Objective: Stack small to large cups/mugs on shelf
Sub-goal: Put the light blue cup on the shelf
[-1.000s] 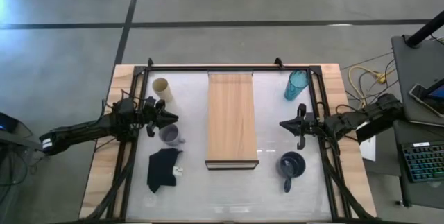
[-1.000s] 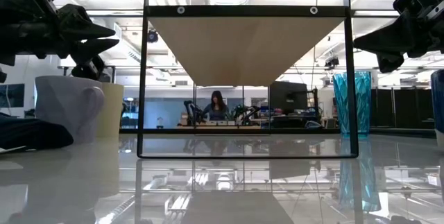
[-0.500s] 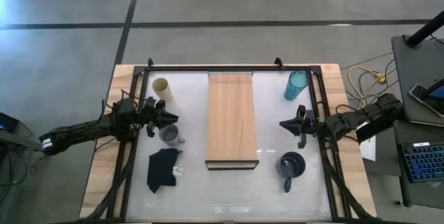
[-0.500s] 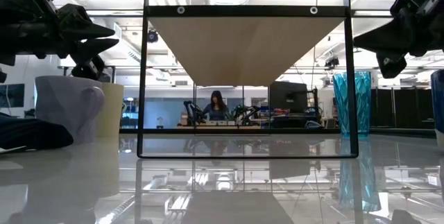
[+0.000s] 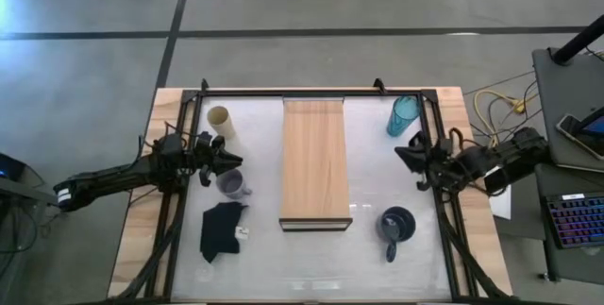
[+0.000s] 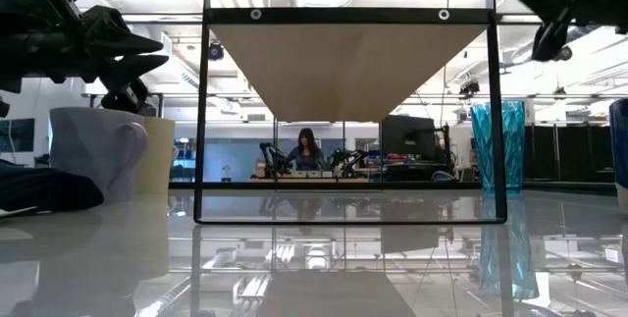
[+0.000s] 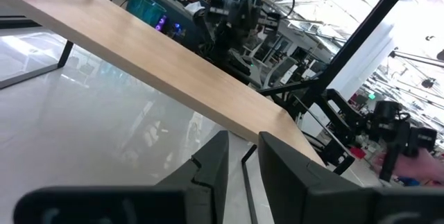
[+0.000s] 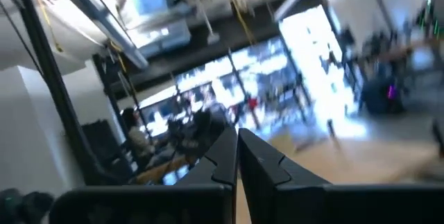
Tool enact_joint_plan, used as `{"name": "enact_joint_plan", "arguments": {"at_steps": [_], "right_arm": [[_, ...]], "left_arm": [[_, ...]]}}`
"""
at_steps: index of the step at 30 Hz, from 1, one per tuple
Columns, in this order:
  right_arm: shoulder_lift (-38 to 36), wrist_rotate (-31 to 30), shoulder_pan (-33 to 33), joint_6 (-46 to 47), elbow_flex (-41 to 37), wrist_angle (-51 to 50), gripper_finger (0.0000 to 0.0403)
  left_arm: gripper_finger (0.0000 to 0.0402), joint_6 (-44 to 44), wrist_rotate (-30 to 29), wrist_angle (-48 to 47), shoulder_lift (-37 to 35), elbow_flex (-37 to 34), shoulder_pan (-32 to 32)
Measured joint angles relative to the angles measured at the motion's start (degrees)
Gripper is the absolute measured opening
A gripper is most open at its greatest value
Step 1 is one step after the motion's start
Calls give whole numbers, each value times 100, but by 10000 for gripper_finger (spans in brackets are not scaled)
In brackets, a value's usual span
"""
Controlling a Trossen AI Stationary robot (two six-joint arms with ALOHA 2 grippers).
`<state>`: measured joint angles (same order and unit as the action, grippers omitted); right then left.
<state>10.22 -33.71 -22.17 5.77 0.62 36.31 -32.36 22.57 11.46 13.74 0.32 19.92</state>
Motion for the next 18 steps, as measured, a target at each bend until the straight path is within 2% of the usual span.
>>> {"name": "enact_joint_plan", "arguments": {"at_steps": [3,11,18], "right_arm": [[0,0,0,-586,0,202,9],[68,13,-2,-900,0,178,9],[81,240,0,-1892,0,225,9]], "left_arm": [[65,0,2,0,0,0,-1],[65,0,6,2,2,0,-2],[65,0,7,2,0,0,-1]]}}
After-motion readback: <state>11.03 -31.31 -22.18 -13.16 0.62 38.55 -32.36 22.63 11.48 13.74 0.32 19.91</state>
